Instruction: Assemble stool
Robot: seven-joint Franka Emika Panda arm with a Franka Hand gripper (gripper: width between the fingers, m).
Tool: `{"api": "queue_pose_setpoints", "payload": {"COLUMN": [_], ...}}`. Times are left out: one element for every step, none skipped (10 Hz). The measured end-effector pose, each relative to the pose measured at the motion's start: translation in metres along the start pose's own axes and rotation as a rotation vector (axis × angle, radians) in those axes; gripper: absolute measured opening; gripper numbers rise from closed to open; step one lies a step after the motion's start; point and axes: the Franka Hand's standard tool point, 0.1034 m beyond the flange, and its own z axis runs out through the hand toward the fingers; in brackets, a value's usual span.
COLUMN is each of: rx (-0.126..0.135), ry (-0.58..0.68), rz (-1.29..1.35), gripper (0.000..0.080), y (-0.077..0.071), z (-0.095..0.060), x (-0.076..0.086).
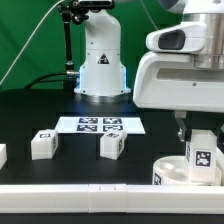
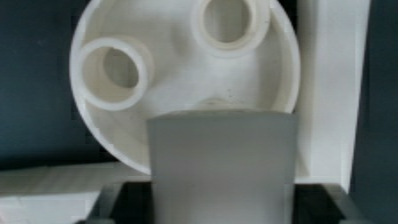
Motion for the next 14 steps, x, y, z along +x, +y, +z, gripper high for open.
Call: {"api": "queue_pose_setpoints", "payload": {"rx": [0.005,0.032,0.045,0.072,0.09,0.101,0.109,0.121,0.122,0.123,0.129,0.13,0.131,0.136], "ry": [0.0,0.006,0.018,0.023,0.025,0.018,0.01,-0.002,-0.007,-0.01,-0.019,-0.024,-0.028,-0.037], "rz": [0.068,0.222,0.296,0.46,0.603,0.683,0.756,0.871,0.943,0.967,1.05,1.101,1.138,1.2], "gripper": [0.0337,0.0337,0.0337,0.0337,0.0337,0.0337,0.0337,0.0337,0.0337,0.0337,0.0337,0.0337,0.0337,0.0337], "y": [0.0,0.0,0.001,0.0,-0.001,-0.002,-0.002,-0.005,-0.007,-0.007,-0.008,-0.009,-0.01,-0.011], "z": [0.0,0.001,0.001,0.001,0.001,0.001,0.001,0.0,0.0,0.0,0.0,0.0,0.0,0.0], "x": [0.0,0.001,0.001,0.001,0.0,0.0,0.0,-0.001,-0.001,-0.002,-0.002,-0.002,-0.002,-0.003]}}
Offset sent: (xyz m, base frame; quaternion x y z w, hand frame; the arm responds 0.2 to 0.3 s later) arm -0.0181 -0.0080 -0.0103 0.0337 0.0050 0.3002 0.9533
